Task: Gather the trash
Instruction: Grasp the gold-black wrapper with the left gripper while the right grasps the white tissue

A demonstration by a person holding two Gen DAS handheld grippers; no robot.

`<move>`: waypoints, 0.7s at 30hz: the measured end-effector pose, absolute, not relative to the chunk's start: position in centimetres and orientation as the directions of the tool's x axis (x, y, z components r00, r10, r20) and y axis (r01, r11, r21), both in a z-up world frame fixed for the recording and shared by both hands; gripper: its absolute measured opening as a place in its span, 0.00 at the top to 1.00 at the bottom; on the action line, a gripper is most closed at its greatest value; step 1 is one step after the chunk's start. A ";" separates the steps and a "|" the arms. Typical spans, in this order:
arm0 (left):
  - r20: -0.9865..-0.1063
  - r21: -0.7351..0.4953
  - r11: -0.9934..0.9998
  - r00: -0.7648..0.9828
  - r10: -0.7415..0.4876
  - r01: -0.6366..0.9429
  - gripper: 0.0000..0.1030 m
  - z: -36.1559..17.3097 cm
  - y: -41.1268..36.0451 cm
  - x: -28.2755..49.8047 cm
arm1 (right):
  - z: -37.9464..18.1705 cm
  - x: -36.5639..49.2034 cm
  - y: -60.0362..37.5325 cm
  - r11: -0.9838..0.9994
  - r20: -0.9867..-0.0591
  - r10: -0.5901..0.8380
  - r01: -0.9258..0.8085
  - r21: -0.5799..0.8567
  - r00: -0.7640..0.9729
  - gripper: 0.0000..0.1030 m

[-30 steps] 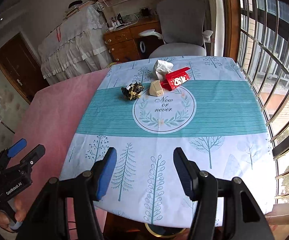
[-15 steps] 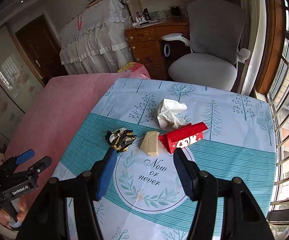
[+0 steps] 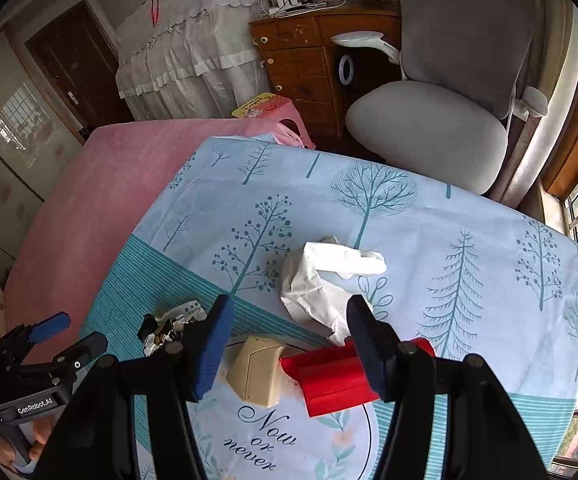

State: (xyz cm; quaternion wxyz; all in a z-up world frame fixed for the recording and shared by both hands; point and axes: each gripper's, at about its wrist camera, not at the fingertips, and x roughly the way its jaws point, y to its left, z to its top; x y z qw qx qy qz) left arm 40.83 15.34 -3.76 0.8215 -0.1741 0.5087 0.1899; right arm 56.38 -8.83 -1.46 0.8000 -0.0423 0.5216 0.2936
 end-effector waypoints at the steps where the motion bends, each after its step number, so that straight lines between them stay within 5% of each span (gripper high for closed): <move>1: -0.905 -0.109 0.867 0.410 0.117 -0.486 0.14 -4.2 15.1 41.3 | -2.0 56.7 -8.7 0.824 -0.864 0.422 -0.513 0.240 0.273 0.43; 9: -0.931 -0.141 0.881 0.363 0.037 -0.452 0.14 -7.6 12.9 45.1 | -4.6 58.8 -7.6 0.814 -0.878 0.436 -0.503 0.289 0.200 0.43; 11: -0.937 -0.141 0.887 0.349 0.023 -0.439 0.14 -8.3 12.4 45.7 | -5.2 59.0 -7.3 0.812 -0.881 0.432 -0.508 0.289 0.190 0.49; 14: -0.943 -0.157 0.894 0.332 -0.010 -0.419 0.24 -9.1 12.0 46.4 | -6.2 59.2 -6.9 0.807 -0.887 0.434 -0.506 0.303 0.160 0.67; 21: -0.941 -0.218 0.868 0.331 -0.067 -0.447 0.45 -10.3 12.0 46.4 | -6.0 58.6 -6.6 0.783 -0.874 0.457 -0.542 0.305 0.167 0.78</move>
